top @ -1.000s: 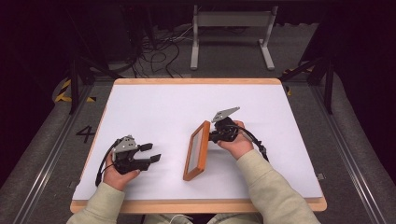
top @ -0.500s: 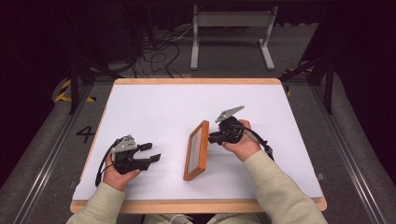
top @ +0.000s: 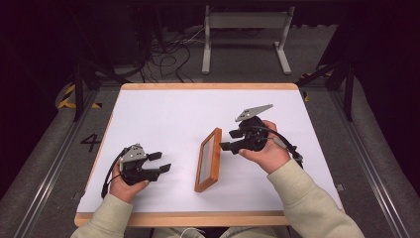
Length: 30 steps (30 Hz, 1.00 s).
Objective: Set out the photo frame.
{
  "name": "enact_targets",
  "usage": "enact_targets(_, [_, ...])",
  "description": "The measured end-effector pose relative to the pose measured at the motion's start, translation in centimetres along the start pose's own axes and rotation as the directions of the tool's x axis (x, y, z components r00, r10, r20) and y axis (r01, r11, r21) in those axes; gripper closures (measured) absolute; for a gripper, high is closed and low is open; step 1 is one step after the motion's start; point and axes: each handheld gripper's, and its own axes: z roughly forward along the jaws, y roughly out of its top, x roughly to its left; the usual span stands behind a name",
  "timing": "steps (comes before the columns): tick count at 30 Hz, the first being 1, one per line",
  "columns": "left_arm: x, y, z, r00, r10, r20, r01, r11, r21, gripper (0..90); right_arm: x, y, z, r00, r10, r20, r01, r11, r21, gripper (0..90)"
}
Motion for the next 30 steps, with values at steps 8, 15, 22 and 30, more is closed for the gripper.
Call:
enact_targets(8, [0.0, 0.0, 0.0, 1.0000, 0.001, -0.004, -0.001, 1.0000, -0.002, 39.8, 1.5, 0.7, 1.6, 0.9991, 0.037, 0.022, -0.038, 0.998, 0.046, 25.4])
enact_targets(15, [0.0, 0.0, 0.0, 1.0000, 0.000, -0.002, 0.000, 1.0000, 0.000, 39.7, 1.7, 0.5, 3.5, 0.9970, 0.077, 0.009, -0.077, 0.993, 0.093, 20.3])
enact_targets(22, [0.0, 0.0, 0.0, 1.0000, 0.005, -0.002, -0.005, 1.0000, 0.001, 39.5, 1.8, 0.0, 5.6, 0.9882, 0.150, -0.034, -0.143, 0.979, 0.144, 19.6])
enact_targets(30, [0.0, 0.0, -0.1, 1.0000, 0.001, -0.003, -0.001, 1.0000, -0.001, 39.4, 1.7, -0.1, 6.9, 0.9704, 0.238, -0.040, -0.225, 0.951, 0.211, 30.5])
